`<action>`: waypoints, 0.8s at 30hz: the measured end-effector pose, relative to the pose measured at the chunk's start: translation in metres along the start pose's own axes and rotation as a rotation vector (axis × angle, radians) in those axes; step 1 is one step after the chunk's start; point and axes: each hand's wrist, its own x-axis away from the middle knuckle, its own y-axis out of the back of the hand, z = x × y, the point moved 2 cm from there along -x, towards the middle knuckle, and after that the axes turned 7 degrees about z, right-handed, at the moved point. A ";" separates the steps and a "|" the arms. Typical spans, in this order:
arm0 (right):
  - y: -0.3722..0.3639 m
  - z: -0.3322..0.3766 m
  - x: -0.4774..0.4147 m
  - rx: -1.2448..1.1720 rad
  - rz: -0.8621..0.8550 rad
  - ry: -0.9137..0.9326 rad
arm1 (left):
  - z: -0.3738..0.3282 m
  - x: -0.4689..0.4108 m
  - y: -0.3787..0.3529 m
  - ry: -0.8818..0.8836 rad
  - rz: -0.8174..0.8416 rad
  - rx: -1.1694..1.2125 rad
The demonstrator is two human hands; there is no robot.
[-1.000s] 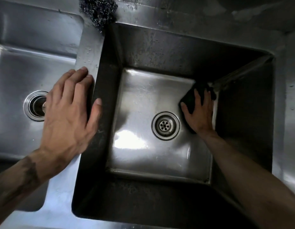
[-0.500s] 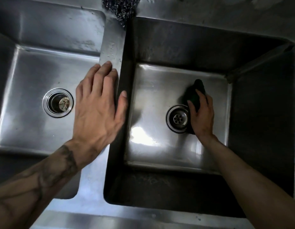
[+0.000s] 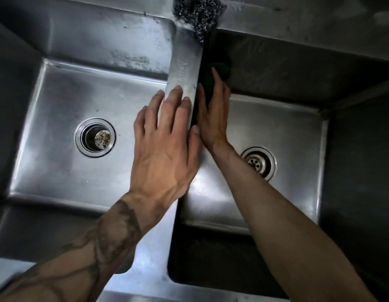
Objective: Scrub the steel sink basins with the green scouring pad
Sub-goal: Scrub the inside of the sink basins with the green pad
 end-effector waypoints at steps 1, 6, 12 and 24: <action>-0.005 0.004 0.003 -0.051 0.009 -0.037 | 0.000 0.000 0.000 -0.003 0.006 0.005; 0.003 0.003 0.040 -0.054 0.171 -0.022 | 0.000 -0.001 0.001 0.001 0.026 0.043; 0.010 0.000 0.049 0.021 0.218 -0.042 | -0.001 0.000 0.003 0.018 0.046 0.068; 0.010 -0.001 0.085 -0.012 0.204 -0.079 | 0.000 0.000 0.002 0.045 0.074 0.076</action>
